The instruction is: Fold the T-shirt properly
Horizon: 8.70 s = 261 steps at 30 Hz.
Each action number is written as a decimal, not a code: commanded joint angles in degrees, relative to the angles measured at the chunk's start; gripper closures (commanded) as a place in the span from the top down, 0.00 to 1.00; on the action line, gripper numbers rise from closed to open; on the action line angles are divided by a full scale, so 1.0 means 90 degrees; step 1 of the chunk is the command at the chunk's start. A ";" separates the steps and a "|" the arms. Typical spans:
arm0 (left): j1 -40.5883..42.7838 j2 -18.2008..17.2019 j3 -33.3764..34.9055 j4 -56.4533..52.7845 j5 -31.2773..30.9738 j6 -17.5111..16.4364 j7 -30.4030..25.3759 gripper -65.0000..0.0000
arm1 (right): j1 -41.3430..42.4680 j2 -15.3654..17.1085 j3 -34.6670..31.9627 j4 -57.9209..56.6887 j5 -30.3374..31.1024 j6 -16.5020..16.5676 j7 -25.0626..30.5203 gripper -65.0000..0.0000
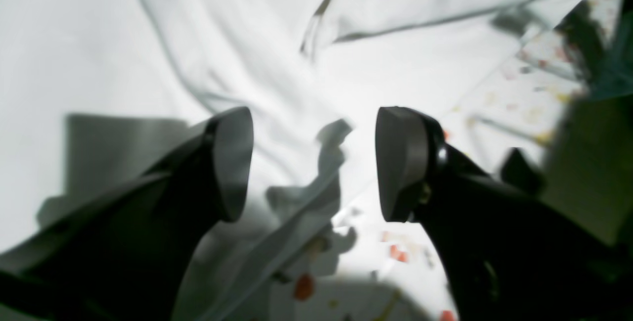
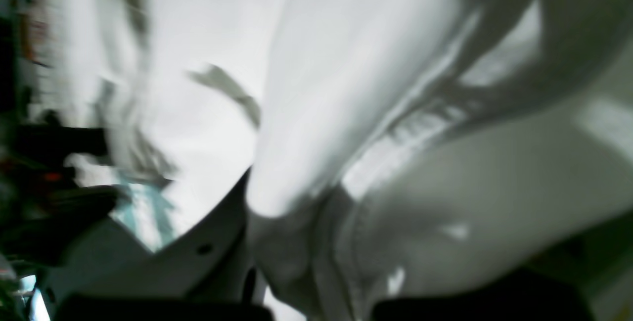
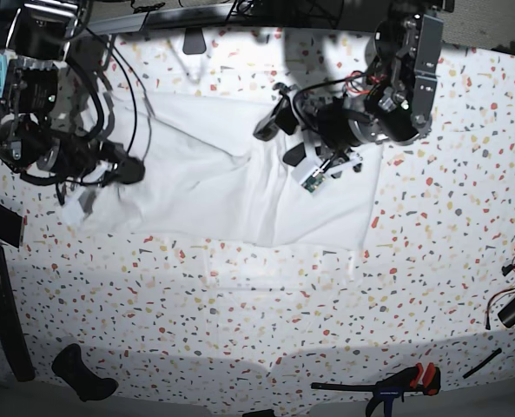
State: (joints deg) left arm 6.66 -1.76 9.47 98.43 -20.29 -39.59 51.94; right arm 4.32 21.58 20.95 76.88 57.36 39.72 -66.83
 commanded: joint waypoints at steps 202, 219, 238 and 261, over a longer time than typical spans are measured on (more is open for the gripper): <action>-0.0646 -0.2329 0.1370 -0.0641 0.2562 0.1615 -0.3252 0.54 | -0.2144 0.0015 -0.3487 0.4847 -0.3774 -0.0034 0.2662 0.42; -0.1462 -0.2365 0.1370 0.0736 0.1549 0.2055 -0.1972 0.54 | -0.1681 0.0017 -0.1780 0.5297 -0.3473 -0.0563 0.1989 0.42; 0.2484 -0.2453 -0.1134 0.3614 0.1916 0.3213 -0.0634 0.38 | -0.5168 -0.0143 0.1309 0.6458 -0.2640 -0.0512 0.0372 0.42; 0.5469 -0.2455 -0.2501 -0.0182 0.1919 0.2242 -0.2118 0.38 | -0.7113 -0.0806 0.1503 0.2616 -0.2703 -0.0119 0.1399 0.42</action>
State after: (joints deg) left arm 54.92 -23.53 -12.75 95.66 -2.81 -19.75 33.50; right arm -58.94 13.52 33.95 99.35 33.10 38.22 -54.43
